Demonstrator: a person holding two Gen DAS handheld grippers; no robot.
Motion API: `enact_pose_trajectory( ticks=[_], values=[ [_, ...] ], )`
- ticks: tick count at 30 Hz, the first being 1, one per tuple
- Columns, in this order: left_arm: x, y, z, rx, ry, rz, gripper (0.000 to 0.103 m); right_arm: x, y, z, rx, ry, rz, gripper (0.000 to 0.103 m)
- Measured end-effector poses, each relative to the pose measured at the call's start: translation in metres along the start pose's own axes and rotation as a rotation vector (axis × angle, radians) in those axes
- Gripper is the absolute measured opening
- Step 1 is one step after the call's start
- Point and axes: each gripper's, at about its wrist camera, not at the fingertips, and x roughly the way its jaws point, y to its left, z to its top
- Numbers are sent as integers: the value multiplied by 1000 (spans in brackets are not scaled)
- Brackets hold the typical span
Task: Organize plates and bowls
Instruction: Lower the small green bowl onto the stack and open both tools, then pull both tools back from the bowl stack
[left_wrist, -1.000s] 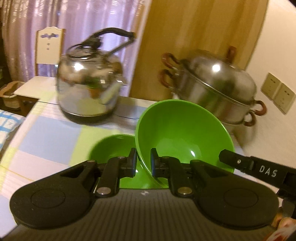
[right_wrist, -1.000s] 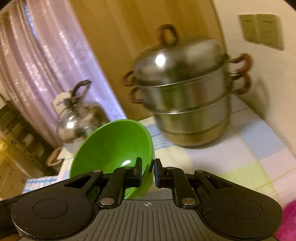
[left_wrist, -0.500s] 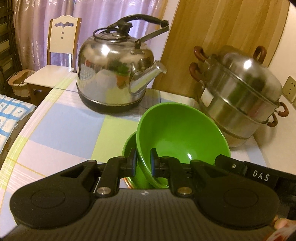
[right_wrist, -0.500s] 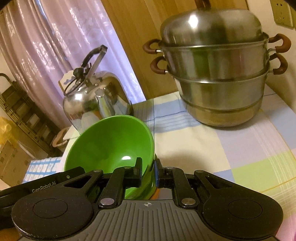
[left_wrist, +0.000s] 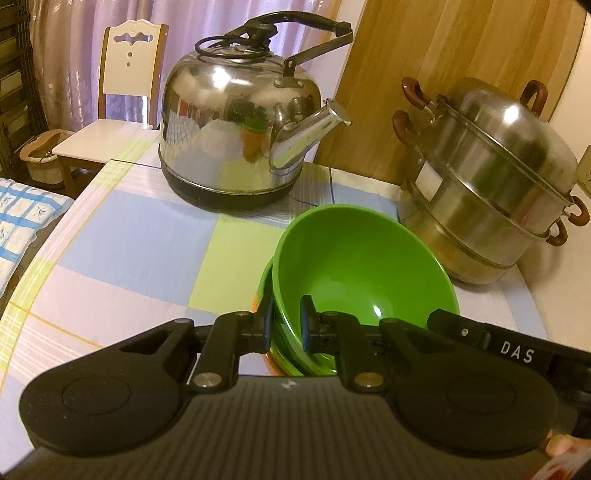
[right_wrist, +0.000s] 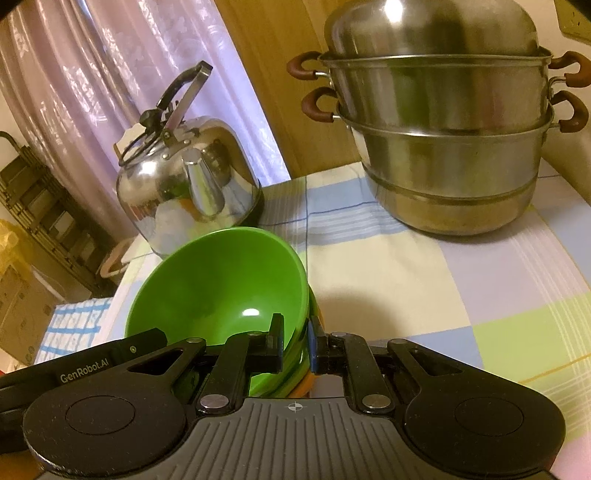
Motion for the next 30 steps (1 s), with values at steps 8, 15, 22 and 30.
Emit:
enact_pose_trajectory(
  ticks=[8,15,22,30],
  values=[
    [0,3,-1,-4,-14,-2,24,7,0,-3,-17,-9,13,35],
    [-22,10,-9,-47,-47,-15,26,-12,-3,0,3,-57,26,42],
    [-55,11,-24,-73,-51,-30,34,-43,-5,-8,5,-69,11,42],
    [-105,6,-55,-72,-33,-33,52,-91,-2,-41,22,-45,-22,45]
  ],
)
